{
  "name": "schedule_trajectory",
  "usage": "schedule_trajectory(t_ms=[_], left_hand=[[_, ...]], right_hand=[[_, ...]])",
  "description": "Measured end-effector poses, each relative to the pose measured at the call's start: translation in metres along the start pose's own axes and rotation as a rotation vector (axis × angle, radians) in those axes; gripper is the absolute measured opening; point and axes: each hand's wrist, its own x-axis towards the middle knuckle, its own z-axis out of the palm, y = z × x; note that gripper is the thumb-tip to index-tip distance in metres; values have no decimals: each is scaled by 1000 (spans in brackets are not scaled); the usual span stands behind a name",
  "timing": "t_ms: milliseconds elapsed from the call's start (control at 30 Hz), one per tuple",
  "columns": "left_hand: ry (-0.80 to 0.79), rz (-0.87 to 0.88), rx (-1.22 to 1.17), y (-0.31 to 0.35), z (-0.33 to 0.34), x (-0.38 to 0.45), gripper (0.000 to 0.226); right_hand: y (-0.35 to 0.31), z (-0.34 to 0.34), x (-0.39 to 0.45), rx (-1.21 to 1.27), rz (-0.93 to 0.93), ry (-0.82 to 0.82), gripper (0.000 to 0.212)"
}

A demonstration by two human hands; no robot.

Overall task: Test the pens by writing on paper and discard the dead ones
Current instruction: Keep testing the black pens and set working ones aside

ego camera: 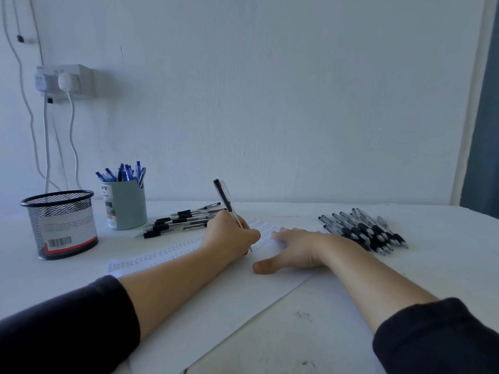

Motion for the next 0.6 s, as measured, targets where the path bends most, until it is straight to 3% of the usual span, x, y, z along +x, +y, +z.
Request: schedule_trajectory(t_ms=[233, 433, 600], left_hand=[[0, 0, 10, 0, -1, 0, 12], [63, -90, -500, 2, -12, 5, 34], [171, -104, -564, 3, -27, 13, 13]], right_hand=[[1, 1, 1, 3, 0, -1, 110], [1, -1, 1, -4, -5, -3, 110], [1, -1, 2, -28, -20, 8, 109]])
